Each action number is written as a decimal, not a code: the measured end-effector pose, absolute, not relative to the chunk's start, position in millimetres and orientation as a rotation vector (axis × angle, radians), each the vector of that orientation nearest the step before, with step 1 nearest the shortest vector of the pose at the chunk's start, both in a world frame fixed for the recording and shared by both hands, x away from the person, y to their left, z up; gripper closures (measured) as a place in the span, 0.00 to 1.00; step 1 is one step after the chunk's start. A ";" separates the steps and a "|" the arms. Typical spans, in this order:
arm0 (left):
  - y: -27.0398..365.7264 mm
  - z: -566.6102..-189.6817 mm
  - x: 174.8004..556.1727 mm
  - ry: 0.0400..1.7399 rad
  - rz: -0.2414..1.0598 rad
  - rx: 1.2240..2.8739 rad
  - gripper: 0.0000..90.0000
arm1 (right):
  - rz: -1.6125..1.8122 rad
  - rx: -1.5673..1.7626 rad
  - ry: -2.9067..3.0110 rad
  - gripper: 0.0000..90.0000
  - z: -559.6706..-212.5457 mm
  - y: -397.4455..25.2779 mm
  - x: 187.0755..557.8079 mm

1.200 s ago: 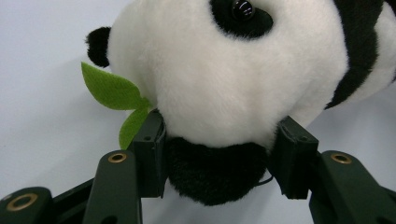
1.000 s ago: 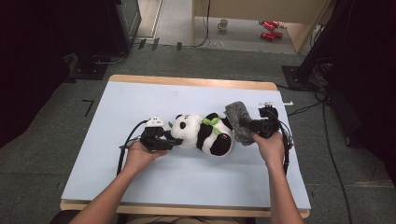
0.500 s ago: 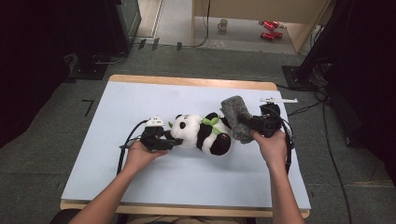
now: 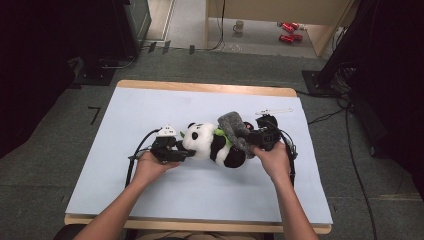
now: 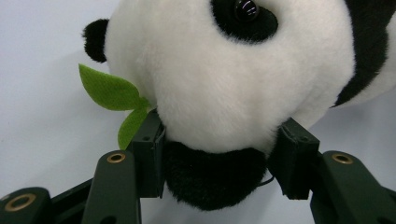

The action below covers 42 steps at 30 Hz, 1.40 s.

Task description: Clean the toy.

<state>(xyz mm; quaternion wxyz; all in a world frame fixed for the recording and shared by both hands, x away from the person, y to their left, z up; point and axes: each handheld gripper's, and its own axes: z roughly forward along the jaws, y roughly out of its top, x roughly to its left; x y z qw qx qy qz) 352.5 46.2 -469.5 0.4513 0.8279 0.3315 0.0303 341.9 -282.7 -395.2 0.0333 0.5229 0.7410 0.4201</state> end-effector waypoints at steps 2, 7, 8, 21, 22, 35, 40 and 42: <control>45.7 -469.6 352.1 0.820 0.076 2.048 0.51 | 1.292 1.612 2.272 0.86 -399.3 -284.7 341.4; 46.1 -470.9 351.5 0.815 0.067 2.054 0.51 | 1.290 1.617 2.262 0.86 -409.7 -290.1 335.7; 45.9 -470.8 351.2 0.816 0.069 2.056 0.51 | 1.284 1.619 2.260 0.86 -410.5 -291.6 333.7; 45.7 -471.9 352.8 0.823 0.056 2.044 0.50 | 1.187 1.606 2.261 0.87 -426.2 -312.7 317.3; 45.8 -471.9 353.0 0.824 0.054 2.042 0.50 | 1.197 1.606 2.264 0.87 -427.0 -314.0 318.4; 46.4 -470.8 356.0 0.842 0.028 2.026 0.50 | 1.192 1.699 2.259 0.87 -430.9 -331.3 321.3; 46.5 -471.2 356.8 0.849 0.019 2.019 0.50 | 1.200 1.686 2.265 0.87 -420.7 -336.6 316.5; 46.3 -471.2 356.9 0.852 0.017 2.017 0.50 | 1.224 1.675 2.253 0.87 -412.5 -338.1 313.9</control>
